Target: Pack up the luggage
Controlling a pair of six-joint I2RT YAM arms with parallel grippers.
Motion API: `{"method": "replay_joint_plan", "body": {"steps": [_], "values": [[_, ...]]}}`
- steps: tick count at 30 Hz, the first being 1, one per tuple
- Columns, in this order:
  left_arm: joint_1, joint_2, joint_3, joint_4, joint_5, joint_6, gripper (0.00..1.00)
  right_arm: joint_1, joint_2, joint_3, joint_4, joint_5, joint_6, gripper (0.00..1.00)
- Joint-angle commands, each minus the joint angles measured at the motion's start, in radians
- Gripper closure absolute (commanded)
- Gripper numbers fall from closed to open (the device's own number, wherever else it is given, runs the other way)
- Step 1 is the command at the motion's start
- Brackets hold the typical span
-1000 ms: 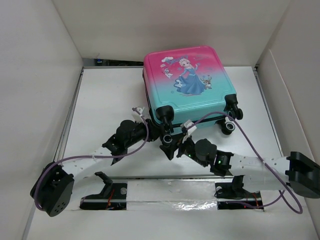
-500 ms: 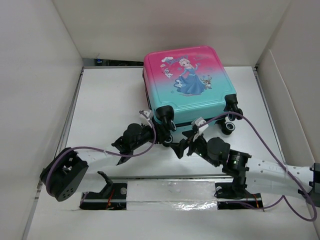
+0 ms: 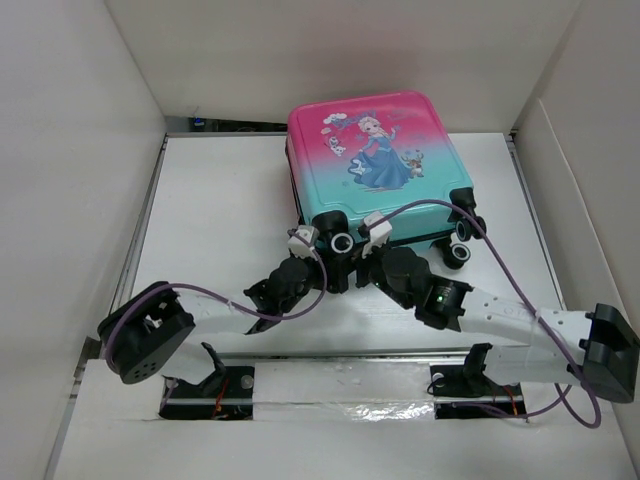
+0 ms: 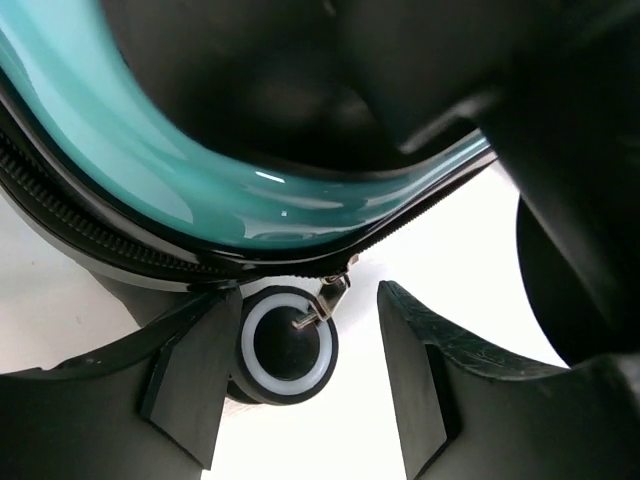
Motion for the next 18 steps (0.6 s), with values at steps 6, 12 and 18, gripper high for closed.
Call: {"method": "replay_joint_plan", "body": {"steps": [6,12,18], "values": [[-0.018,0.066,0.037,0.192,-0.217,0.005,0.63,-0.024,0.076,0.097,0.044,0.07,-0.029,0.06],[-0.018,0.11,0.051,0.235,-0.26,0.006,0.76,-0.057,0.124,0.12,0.079,0.062,-0.029,0.09],[-0.018,0.107,0.031,0.287,-0.308,0.001,0.95,-0.076,0.183,0.16,0.107,0.076,-0.031,0.27]]}}
